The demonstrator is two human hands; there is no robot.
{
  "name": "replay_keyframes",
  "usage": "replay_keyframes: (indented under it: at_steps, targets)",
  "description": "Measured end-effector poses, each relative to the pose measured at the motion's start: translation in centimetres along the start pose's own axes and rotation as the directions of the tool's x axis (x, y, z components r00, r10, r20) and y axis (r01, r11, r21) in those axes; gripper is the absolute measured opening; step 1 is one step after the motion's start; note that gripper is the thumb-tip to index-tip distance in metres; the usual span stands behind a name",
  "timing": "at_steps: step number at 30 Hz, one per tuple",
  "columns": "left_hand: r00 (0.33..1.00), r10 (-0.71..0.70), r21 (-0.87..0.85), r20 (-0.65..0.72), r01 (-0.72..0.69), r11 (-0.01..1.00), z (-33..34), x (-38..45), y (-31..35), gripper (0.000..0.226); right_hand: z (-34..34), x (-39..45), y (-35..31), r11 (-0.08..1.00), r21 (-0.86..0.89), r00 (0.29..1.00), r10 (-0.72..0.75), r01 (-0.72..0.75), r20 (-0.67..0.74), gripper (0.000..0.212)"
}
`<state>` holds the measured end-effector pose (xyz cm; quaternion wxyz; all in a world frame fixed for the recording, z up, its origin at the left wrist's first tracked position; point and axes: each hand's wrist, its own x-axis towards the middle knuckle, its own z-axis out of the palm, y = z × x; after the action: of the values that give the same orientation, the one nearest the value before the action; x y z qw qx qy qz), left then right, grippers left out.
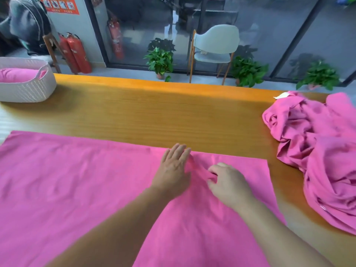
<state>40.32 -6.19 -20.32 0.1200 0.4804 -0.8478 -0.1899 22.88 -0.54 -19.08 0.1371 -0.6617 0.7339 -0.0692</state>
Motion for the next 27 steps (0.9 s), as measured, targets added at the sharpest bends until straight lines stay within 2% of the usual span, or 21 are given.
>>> replay_keyframes:
  at_steps: [2, 4, 5, 7, 9, 11, 13, 17, 19, 21, 23, 25, 27]
  targets:
    - [0.999, 0.04, 0.06, 0.025, -0.042, 0.997, -0.2, 0.9, 0.7, 0.065, -0.2, -1.4, 0.3, 0.991, -0.011, 0.991, -0.134, 0.134, -0.012, 0.012]
    - [0.997, 0.042, 0.142, 0.067, -0.051, 0.989, -1.0, 1.3, 0.7, 0.054, -0.7, -2.9, 1.0, 0.979, 0.059, 0.98, -0.196, 0.193, 0.042, 0.017]
    - [0.993, 0.029, 0.176, 0.112, -0.049, 0.983, -1.5, 1.2, 0.7, 0.046, -1.1, -3.5, 1.7, 0.978, 0.116, 0.978, -0.184, 0.173, 0.096, 0.02]
    - [0.973, -0.003, 0.24, 0.23, -0.053, 0.969, -2.5, 1.1, 0.8, 0.035, -2.3, -3.9, 3.3, 0.958, 0.286, 0.982, -0.079, 0.027, 0.172, 0.022]
    - [0.941, -0.041, 0.258, 0.337, -0.05, 0.965, -3.2, 1.2, 1.4, 0.033, -3.0, -3.3, 5.2, 0.923, 0.371, 0.983, 0.034, -0.099, 0.178, 0.022]
    - [0.912, -0.105, 0.172, 0.396, 0.039, 0.984, -3.5, 1.5, 2.6, 0.032, -3.1, -2.3, 6.6, 0.917, 0.365, 0.976, 0.093, -0.162, 0.198, 0.021]
    - [0.889, -0.174, 0.045, 0.423, 0.171, 0.984, -3.5, 2.0, 3.8, 0.031, -2.9, -1.7, 7.0, 0.916, 0.368, 0.965, 0.064, -0.157, 0.253, 0.03]
    - [0.909, -0.148, -0.019, 0.389, 0.168, 0.986, -3.7, 2.8, 4.7, 0.009, -2.7, -0.4, 5.4, 0.926, 0.374, 0.961, -0.061, -0.047, 0.271, 0.061]
    - [0.918, -0.111, -0.138, 0.381, 0.175, 0.975, -4.0, 2.6, 4.5, 0.022, -3.2, 0.5, 4.3, 0.898, 0.44, 0.95, -0.15, 0.015, 0.275, 0.07]
    - [0.939, -0.093, -0.284, 0.33, 0.193, 0.939, -4.5, 2.0, 4.1, 0.033, -3.6, 1.3, 3.3, 0.88, 0.471, 0.912, -0.239, 0.057, 0.335, 0.065]
    - [0.959, -0.095, -0.342, 0.266, 0.186, 0.921, -4.9, 1.6, 3.6, 0.038, -3.8, 2.1, 2.3, 0.867, 0.497, 0.867, -0.272, 0.032, 0.418, 0.05]
    - [0.972, -0.092, -0.382, 0.216, 0.171, 0.908, -5.1, 1.6, 3.3, 0.039, -4.0, 2.6, 1.9, 0.858, 0.513, 0.853, -0.279, 0.015, 0.441, 0.028]
    - [0.979, -0.099, -0.436, 0.179, 0.169, 0.884, -5.2, 1.6, 3.3, 0.038, -4.3, 2.9, 1.9, 0.825, 0.563, 0.849, -0.267, -0.043, 0.457, 0.017]
